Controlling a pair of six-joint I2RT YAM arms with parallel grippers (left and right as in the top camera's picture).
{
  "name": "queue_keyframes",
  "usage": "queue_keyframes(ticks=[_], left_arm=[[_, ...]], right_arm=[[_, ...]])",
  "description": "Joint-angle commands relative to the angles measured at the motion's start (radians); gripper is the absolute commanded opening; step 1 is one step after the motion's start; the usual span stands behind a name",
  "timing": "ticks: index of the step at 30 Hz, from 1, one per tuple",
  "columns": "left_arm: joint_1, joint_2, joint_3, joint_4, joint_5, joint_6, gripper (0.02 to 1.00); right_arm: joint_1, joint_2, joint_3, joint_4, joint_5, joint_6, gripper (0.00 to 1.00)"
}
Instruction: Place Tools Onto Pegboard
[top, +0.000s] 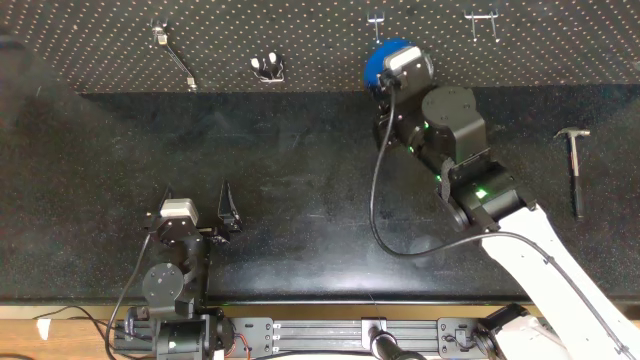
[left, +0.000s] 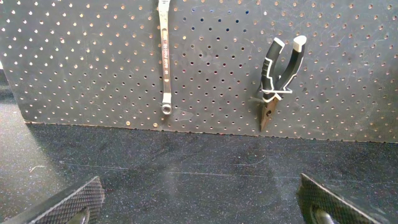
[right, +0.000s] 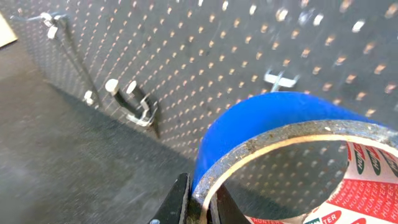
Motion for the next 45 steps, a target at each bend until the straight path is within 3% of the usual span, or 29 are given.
queue_keyframes(ticks=[1, 25, 45], left_arm=[[0.004, -0.010, -0.001, -0.008, 0.011, 0.012, 0.998], [0.004, -0.010, -0.001, -0.008, 0.011, 0.012, 0.996], [0.004, -0.010, -0.001, -0.008, 0.011, 0.012, 0.996]], right_arm=[[0.006, 0.053, -0.002, 0.091, 0.042, -0.114, 0.075], [0.006, 0.326, -0.002, 0.468, 0.068, -0.133, 0.077], [0.008, 0.380, -0.002, 0.523, 0.090, -0.132, 0.077]])
